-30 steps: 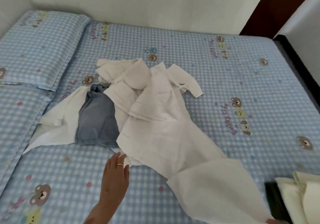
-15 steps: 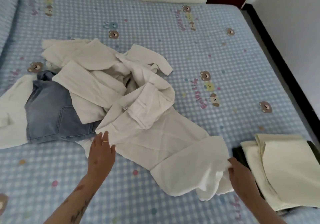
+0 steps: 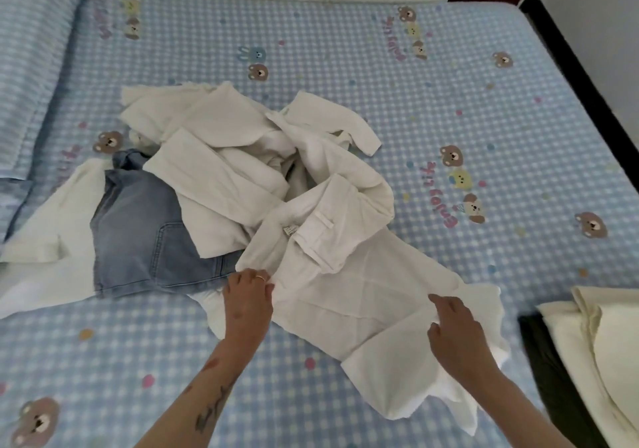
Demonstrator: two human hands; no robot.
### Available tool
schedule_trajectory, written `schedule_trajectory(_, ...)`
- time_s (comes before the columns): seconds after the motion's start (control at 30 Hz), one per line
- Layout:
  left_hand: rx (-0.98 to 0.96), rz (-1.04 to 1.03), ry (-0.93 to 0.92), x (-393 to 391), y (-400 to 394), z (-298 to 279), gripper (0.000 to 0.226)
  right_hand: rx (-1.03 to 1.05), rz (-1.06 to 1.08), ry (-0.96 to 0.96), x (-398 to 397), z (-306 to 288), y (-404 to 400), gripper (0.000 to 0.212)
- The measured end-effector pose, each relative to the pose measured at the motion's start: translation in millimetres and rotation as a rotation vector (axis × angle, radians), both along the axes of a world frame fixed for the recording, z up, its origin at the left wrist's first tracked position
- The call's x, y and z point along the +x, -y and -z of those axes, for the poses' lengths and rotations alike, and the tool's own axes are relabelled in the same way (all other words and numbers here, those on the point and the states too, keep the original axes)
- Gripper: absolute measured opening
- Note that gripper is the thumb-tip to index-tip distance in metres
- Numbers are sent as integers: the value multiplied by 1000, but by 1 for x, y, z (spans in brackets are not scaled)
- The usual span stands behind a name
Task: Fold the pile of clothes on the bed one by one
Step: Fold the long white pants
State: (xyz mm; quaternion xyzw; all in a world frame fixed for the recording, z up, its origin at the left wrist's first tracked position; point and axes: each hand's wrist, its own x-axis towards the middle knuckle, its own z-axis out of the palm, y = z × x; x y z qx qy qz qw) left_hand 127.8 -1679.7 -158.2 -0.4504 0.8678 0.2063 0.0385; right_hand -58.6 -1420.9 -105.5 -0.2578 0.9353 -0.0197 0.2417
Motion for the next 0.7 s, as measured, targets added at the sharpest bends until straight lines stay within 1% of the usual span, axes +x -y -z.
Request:
schedule_trajectory(0.07,-34,109,-162,6,-22,-19,11,-197,-30,55,17,-12,28,55)
schedule_trajectory(0.1,-37,161,-229,9,-34,-29,10,-328,-9,123,28,-19,43,58)
schedule_trajectory(0.13,25,164,-275,11,-46,-41,9,-426,9,225,41,-26,58,64)
schedule_trajectory(0.17,102,122,-314,13,-57,-51,8,-479,-3,339,55,-31,72,72)
schedule_trajectory(0.2,183,60,-344,12,-66,-60,10,-485,-53,430,72,-34,84,80)
schedule_trajectory(0.23,257,-11,-370,12,-74,-69,11,-500,-108,507,89,-33,92,83)
schedule_trajectory(0.27,327,-84,-402,11,-80,-78,12,-547,-143,573,105,-30,97,76)
schedule_trajectory(0.3,410,-150,-436,10,-86,-88,11,-587,-170,540,117,-29,101,63)
schedule_trajectory(0.33,482,-200,-476,11,-89,-97,12,-625,-153,469,127,-29,101,50)
schedule_trajectory(0.4,562,-218,-534,13,-93,-113,16,-692,1,405,138,-22,99,35)
schedule_trajectory(0.43,589,-209,-543,15,-93,-118,18,-699,47,353,142,-21,98,35)
schedule_trajectory(0.47,606,-191,-546,16,-95,-123,19,-700,91,284,145,-24,97,40)
schedule_trajectory(0.5,627,-169,-542,18,-96,-128,21,-720,128,232,145,-27,94,50)
schedule_trajectory(0.53,647,-141,-539,19,-98,-131,25,-768,178,233,146,-32,91,59)
schedule_trajectory(0.57,676,-105,-545,20,-100,-135,29,-778,182,197,145,-36,87,61)
schedule_trajectory(0.6,697,-56,-556,21,-101,-139,33,-775,203,213,141,-41,83,56)
schedule_trajectory(0.63,689,-1,-567,22,-101,-140,39,-773,205,225,137,-45,79,47)
schedule_trajectory(0.67,616,66,-563,24,-97,-140,47,-772,198,222,131,-51,74,38)
schedule_trajectory(0.7,474,144,-527,25,-90,-137,55,-778,195,218,126,-59,69,31)
